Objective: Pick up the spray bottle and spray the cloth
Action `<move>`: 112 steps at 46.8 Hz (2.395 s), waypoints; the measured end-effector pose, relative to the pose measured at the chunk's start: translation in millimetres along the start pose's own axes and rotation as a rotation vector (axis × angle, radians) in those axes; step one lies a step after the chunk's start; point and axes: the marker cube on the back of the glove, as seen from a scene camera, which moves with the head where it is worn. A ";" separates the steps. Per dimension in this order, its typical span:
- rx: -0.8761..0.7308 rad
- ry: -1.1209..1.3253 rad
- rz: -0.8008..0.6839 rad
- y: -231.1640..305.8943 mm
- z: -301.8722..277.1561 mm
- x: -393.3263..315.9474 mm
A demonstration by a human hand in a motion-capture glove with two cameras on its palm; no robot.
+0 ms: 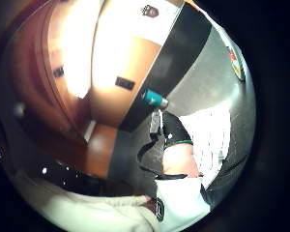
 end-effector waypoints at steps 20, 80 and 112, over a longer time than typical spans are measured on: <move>0.368 -0.183 0.228 -73.3 7.7 50.2; -0.214 0.214 0.176 -252.8 52.4 45.5; -0.952 1.107 -0.721 -56.2 75.5 -64.8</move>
